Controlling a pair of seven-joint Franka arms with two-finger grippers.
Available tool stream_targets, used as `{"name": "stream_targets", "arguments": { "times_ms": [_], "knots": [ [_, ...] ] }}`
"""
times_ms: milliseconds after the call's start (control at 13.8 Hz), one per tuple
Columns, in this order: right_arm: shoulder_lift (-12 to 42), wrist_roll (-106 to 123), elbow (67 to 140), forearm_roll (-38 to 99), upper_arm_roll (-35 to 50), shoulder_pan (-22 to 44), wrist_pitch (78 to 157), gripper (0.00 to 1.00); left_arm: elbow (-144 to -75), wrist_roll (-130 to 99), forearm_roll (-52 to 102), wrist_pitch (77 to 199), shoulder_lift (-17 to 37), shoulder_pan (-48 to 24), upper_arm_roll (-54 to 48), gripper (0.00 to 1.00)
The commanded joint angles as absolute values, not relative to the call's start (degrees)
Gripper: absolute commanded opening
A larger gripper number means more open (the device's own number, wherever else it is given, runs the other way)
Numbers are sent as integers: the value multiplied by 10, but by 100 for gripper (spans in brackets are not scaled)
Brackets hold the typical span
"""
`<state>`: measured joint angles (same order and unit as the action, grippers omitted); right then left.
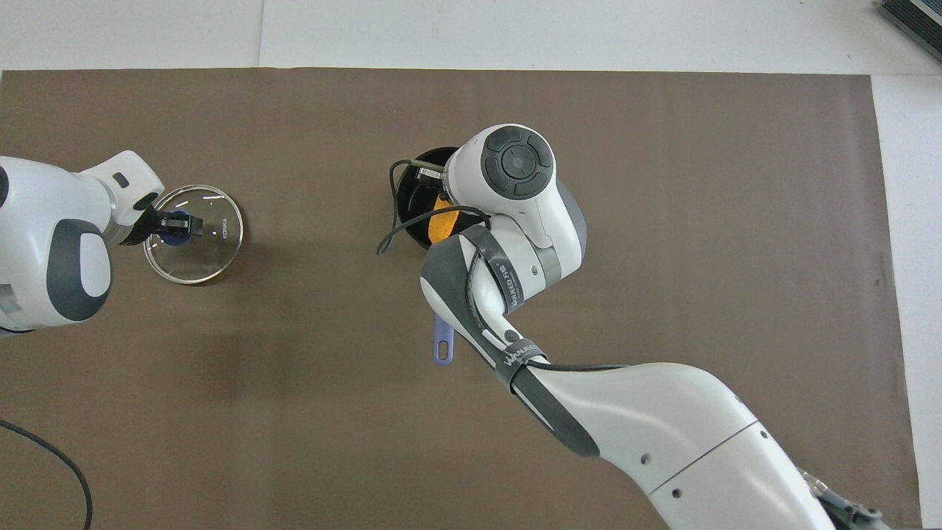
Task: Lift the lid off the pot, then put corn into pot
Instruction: 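Set the lid down with the left gripper while the right gripper lowers the corn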
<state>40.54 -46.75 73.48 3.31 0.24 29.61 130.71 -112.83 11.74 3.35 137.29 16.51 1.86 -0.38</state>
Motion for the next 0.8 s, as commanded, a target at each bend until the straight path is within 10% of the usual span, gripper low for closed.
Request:
{"name": "stream_targets", "arguments": {
  "times_ms": [0,145,726],
  "knots": [
    [396,-452,744,44,20,288,1319,100,-1147,122,43,1377,149,16,-1,81],
    [391,-449,744,45,20,285,1313,100,-1139,123,39,1377,150,16,-1,100],
    [285,-440,745,42,16,235,1185,100,-1034,126,28,1249,84,-1,-6,100]
  ]
}}
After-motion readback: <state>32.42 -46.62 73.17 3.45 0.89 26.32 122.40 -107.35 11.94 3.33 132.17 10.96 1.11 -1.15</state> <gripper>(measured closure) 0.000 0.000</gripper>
